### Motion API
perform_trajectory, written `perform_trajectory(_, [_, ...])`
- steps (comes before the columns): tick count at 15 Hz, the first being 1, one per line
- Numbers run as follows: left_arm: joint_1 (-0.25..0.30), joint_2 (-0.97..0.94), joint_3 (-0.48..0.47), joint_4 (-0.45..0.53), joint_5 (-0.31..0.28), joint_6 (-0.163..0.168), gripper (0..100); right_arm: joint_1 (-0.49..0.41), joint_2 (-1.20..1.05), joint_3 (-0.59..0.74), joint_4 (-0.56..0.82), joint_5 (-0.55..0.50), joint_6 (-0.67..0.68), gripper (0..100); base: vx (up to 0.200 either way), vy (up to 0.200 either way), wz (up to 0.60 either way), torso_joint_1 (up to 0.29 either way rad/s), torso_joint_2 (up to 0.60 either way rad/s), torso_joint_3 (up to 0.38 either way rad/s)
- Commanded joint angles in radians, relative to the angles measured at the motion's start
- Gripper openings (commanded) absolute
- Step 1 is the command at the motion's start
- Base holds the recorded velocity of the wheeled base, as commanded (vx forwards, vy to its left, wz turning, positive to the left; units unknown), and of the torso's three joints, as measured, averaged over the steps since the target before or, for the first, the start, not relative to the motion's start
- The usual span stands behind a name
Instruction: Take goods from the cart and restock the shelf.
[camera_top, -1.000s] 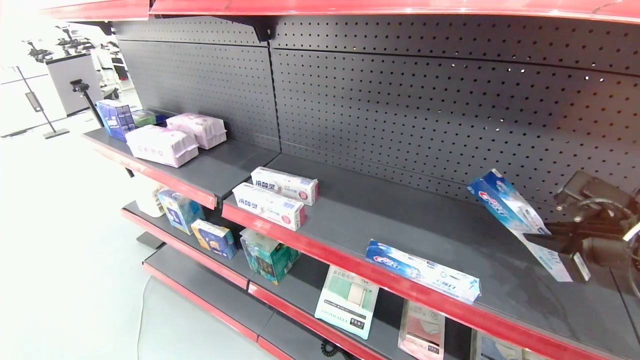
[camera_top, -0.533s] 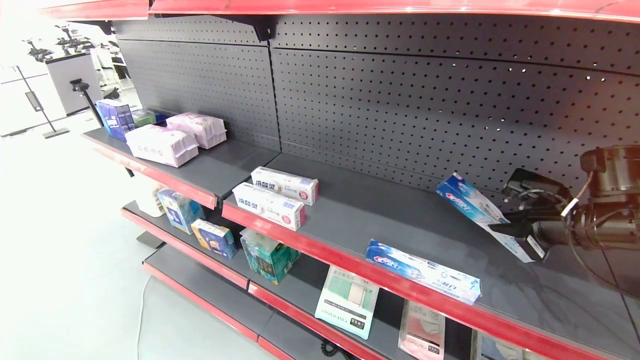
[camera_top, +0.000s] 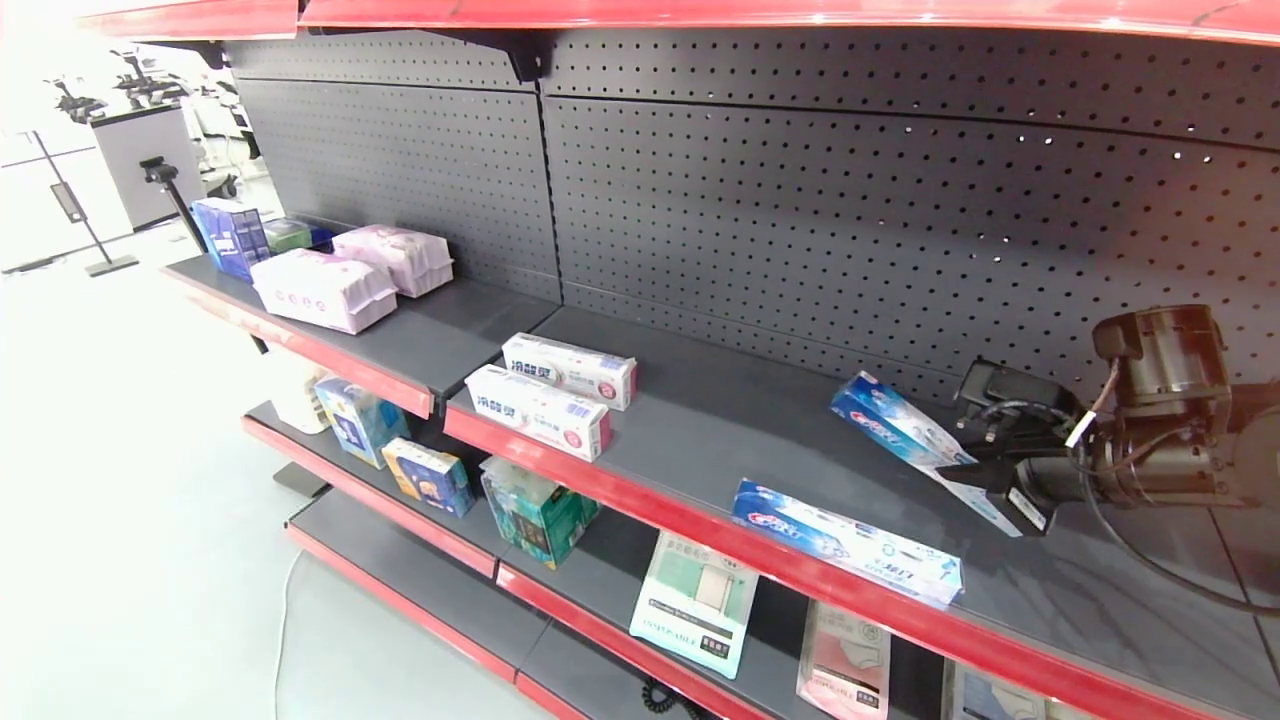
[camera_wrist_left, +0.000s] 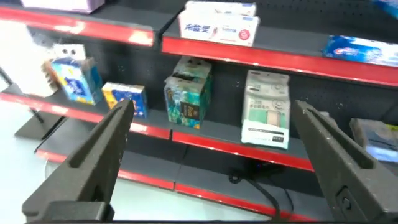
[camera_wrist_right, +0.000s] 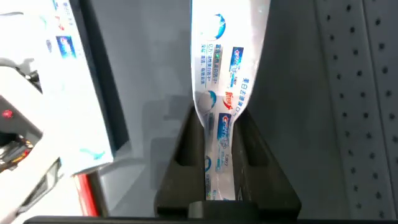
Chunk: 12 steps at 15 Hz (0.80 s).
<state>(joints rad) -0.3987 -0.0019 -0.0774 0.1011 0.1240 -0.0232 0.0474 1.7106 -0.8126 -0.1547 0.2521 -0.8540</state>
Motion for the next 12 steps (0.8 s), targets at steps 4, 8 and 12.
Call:
perform_trajectory(4, [0.008,0.002,0.005,-0.086,0.109,-0.004,100,-0.015,-0.003,-0.004,0.0,0.004,0.004,0,0.0,0.0,0.0,0.0,0.0,0.0])
perform_trajectory(8, [0.032,0.002,0.053,-0.089,0.241,-0.006,100,-0.017,-0.005,-0.011,-0.002,0.003,0.006,0,0.0,0.0,0.0,0.0,0.0,0.0])
perform_trajectory(12, [0.224,0.045,0.053,-0.089,0.259,-0.006,100,-0.029,-0.014,-0.008,0.0,0.004,0.006,0,0.0,0.0,0.0,0.0,0.0,0.0])
